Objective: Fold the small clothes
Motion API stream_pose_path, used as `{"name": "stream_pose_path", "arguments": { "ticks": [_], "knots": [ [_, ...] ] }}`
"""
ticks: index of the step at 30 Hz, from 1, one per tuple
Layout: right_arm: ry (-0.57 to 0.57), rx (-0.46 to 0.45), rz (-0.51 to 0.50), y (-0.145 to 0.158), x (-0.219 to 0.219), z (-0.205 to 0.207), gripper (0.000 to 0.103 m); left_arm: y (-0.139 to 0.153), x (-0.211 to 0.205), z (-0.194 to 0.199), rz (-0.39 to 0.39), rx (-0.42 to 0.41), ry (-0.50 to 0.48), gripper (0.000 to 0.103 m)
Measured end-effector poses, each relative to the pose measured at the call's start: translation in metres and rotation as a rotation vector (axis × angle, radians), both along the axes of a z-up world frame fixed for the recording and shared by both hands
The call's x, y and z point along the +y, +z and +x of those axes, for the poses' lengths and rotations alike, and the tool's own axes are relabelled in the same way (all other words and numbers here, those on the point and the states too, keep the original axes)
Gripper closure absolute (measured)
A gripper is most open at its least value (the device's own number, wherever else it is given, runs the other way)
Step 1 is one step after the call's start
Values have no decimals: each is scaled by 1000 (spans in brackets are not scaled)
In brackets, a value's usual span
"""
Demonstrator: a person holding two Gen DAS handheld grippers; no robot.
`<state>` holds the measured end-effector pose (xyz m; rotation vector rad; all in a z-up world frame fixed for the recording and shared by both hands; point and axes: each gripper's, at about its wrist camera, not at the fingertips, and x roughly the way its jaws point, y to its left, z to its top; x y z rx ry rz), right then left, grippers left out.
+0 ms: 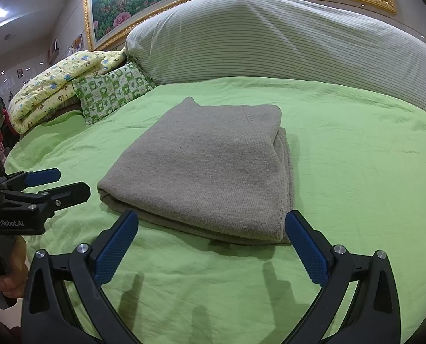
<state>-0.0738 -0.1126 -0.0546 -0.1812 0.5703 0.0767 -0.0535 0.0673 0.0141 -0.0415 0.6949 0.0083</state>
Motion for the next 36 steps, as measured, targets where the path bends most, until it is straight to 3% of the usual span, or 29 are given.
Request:
{"name": "stream_pose_path", "arguments": {
  "ticks": [36],
  "knots": [
    [26, -6, -27, 10, 10, 1, 1, 0, 8, 4, 8, 6, -9, 1]
  ]
}}
